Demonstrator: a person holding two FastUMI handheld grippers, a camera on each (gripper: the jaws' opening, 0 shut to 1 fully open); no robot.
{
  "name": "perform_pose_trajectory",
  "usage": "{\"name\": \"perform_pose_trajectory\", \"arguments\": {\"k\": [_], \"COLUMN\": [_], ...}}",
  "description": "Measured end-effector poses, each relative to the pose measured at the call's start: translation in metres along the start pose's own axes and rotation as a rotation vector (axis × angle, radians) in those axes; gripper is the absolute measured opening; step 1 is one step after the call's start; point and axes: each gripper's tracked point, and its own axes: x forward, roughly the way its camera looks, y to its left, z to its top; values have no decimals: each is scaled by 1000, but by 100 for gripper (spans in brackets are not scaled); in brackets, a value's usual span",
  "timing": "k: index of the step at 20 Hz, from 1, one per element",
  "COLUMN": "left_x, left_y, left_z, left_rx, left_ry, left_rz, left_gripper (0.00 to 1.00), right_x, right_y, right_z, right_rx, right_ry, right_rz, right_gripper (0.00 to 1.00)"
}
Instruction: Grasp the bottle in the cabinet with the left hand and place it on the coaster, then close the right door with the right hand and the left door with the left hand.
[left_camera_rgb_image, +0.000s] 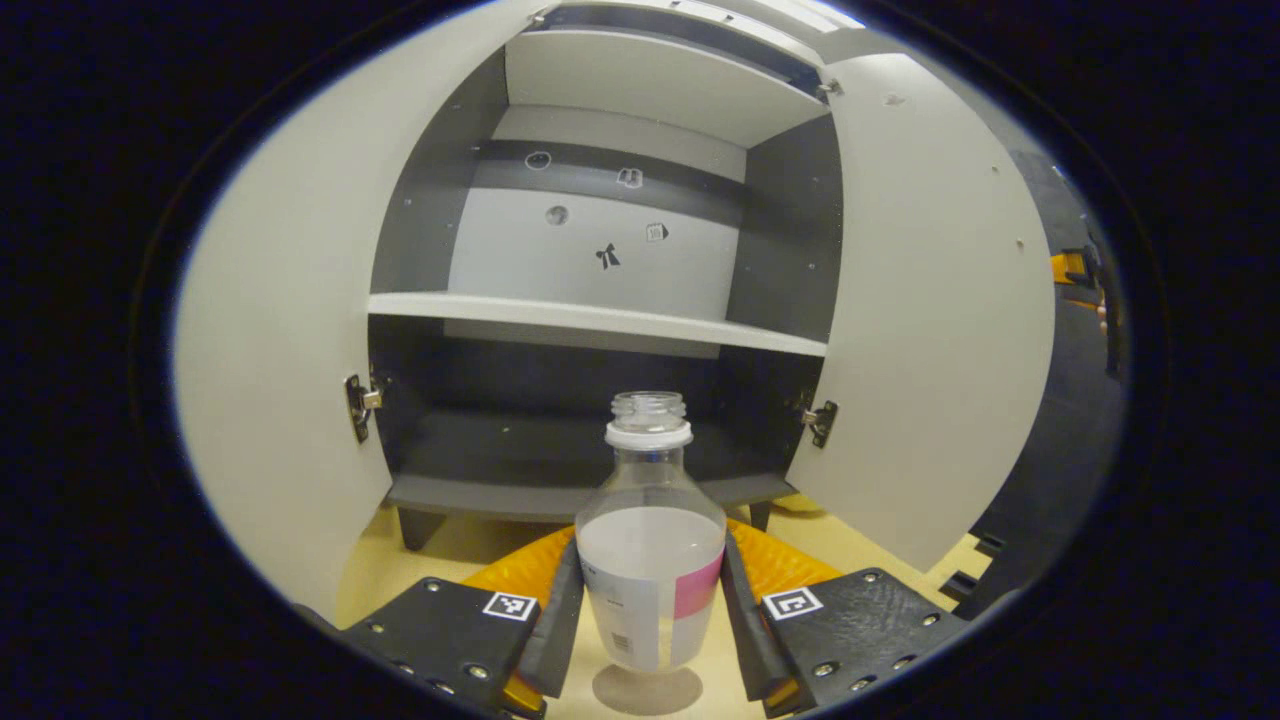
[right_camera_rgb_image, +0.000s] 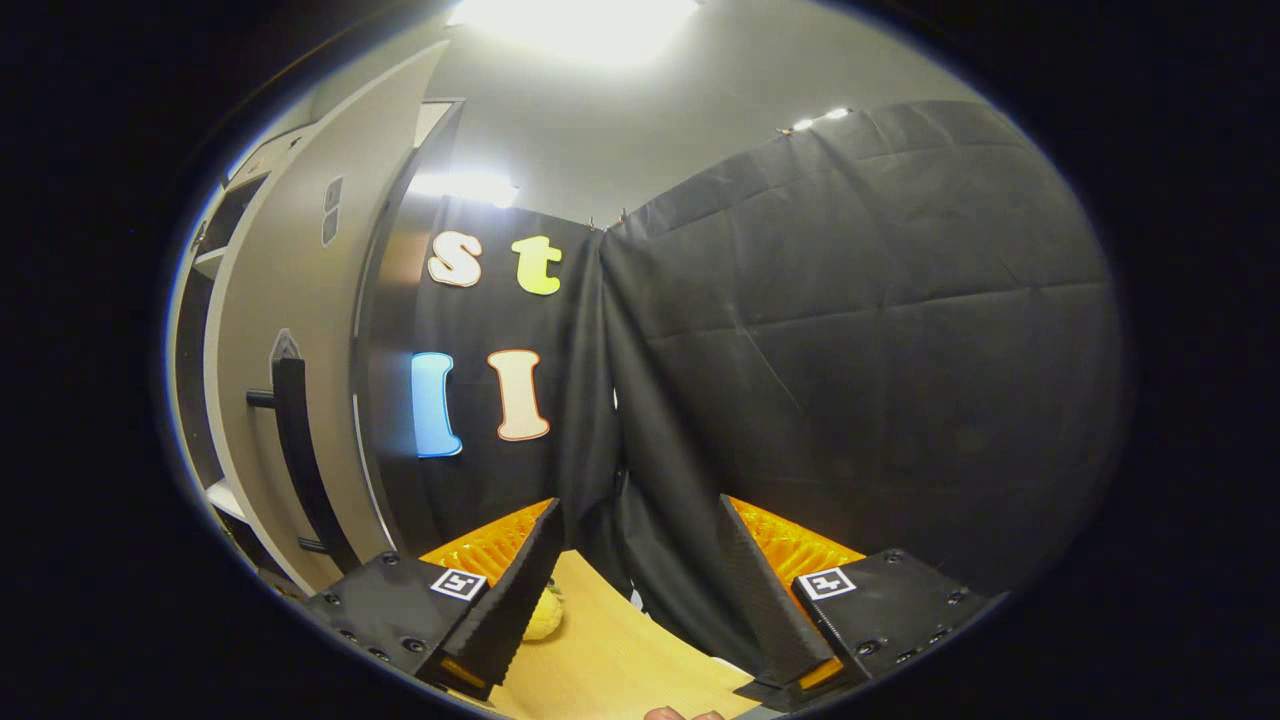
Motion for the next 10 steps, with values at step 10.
{"name": "perform_pose_trajectory", "arguments": {"k": [10], "left_x": [-4], "left_y": [-2], "left_z": [-73], "left_rx": [40], "left_ry": [51], "left_rz": [26], "left_gripper": [68], "right_x": [-10], "right_y": [1], "right_z": [-7], "right_rx": [-4], "right_ry": [54], "right_rz": [-3], "right_gripper": [97]}}
